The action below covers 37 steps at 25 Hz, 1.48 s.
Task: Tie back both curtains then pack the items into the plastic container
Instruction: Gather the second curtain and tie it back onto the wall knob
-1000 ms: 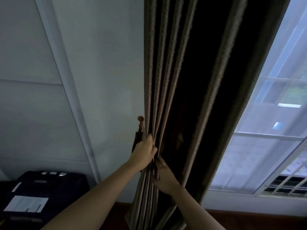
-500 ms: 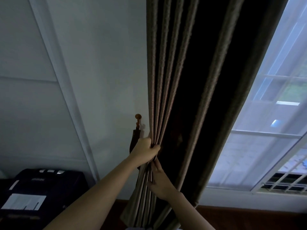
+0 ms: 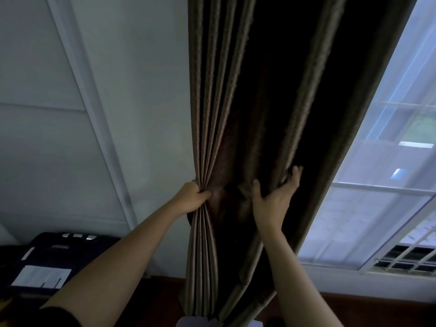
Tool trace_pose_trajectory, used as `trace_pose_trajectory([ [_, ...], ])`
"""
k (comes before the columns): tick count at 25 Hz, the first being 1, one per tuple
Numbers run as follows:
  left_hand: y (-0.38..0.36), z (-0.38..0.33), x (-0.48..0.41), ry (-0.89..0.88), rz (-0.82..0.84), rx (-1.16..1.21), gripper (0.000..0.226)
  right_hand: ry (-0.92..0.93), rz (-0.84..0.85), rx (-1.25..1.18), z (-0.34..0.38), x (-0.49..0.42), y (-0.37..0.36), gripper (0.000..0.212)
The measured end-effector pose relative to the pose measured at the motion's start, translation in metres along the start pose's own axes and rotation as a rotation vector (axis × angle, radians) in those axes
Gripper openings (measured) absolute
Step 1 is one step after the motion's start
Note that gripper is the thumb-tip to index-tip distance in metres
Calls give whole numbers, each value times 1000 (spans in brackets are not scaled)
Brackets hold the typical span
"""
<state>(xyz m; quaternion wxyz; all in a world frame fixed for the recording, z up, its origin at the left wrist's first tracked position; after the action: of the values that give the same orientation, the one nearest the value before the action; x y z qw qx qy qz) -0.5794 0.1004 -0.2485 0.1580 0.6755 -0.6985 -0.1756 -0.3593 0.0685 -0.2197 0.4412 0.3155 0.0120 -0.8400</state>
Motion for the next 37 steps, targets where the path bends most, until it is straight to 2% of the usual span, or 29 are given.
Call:
trace_pose_trajectory([
  [2,2,9,-6,44,43,18,30,-98,176,92,-10,-15,-23,77],
  [5,-15,11,-5,67,60,9,24,38,421,293,-23,8,-57,66],
  [8,-25,17,-3,107,101,103,37,133,638,410,-47,58,-94,63],
  [10,-27,19,-1,154,109,160,39,124,706,402,-61,80,-106,61],
  [13,-29,16,3,221,94,214,29,74,777,435,-75,98,-118,56],
  [17,-35,11,5,262,109,336,32,108,699,449,-71,106,-122,61],
  [19,-41,7,6,228,119,248,32,23,847,369,-71,122,-131,60],
  [23,-36,-2,0,40,-44,3,30,152,1050,448,-72,149,-125,78],
  [24,-33,-1,-2,37,-81,-14,27,180,1015,455,-70,144,-114,79],
  [25,-29,2,-4,51,-96,-27,27,232,855,443,-63,128,-97,78],
  [26,-28,5,-4,69,-87,-21,28,258,585,410,-49,103,-68,76],
  [28,-30,5,-4,81,-44,51,28,133,-11,319,-31,43,11,73],
  [29,-30,3,-2,77,-33,99,30,58,-234,267,-30,16,48,75],
  [30,-31,3,-1,78,-29,140,31,-9,-324,230,-31,-11,72,81],
  [31,-32,4,0,85,-27,168,33,-76,-301,217,-37,-36,82,87],
  [33,-35,8,0,102,-22,188,35,-179,-51,227,-60,-64,62,86],
  [35,-39,9,-1,103,-27,183,34,-81,232,280,-66,-49,17,71],
  [37,-42,7,-1,93,-34,162,33,52,456,258,-74,-6,-30,69],
])
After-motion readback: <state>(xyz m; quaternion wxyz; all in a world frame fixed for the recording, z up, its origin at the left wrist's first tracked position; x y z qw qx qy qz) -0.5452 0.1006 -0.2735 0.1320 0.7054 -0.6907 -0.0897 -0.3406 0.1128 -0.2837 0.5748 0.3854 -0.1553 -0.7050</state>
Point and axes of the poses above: each hand's wrist, its own x-axis away from the middle knuckle, its own y-axis out of the back of the hand, z = x × y, the point moved 8 cm from there along -x, towards the middle knuckle, and after that the axes turned 11 degrees about x, right-handed, at the moved point
